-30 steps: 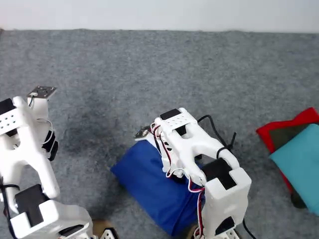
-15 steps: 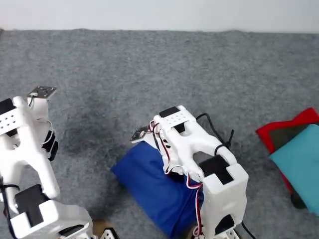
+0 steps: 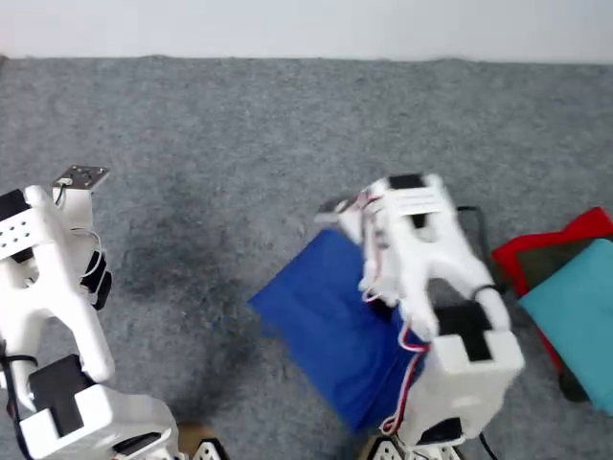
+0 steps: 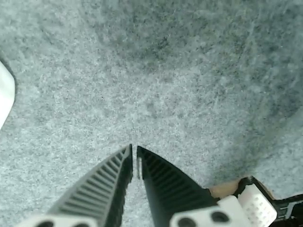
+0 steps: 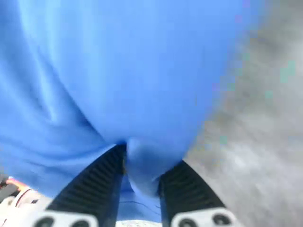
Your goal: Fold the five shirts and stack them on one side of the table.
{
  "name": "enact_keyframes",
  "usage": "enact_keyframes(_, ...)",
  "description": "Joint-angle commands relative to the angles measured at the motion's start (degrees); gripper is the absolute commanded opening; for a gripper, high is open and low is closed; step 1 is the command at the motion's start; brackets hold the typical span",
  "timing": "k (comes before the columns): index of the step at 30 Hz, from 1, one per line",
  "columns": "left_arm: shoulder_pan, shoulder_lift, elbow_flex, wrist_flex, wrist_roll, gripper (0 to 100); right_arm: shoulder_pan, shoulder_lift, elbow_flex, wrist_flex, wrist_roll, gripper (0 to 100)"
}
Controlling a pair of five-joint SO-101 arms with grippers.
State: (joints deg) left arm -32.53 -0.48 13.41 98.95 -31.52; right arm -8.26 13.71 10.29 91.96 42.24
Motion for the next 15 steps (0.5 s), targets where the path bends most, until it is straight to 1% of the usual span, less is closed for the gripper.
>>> enact_keyframes(1,0.0,-0.44,-0.13,1.41,-0.26,2,4.53,-8.04,-6.77,3.82,0.79,0.9)
enact_keyframes(8,0.0,-0.44,-0.13,1.32,-0.26,2,7.25,-15.34,-10.9,10.59,0.79,0.9)
enact_keyframes(15,0.0,-0.44,-0.13,1.23,-0.26,2,13.14,-24.31,-10.29,10.77,0.88,0.9)
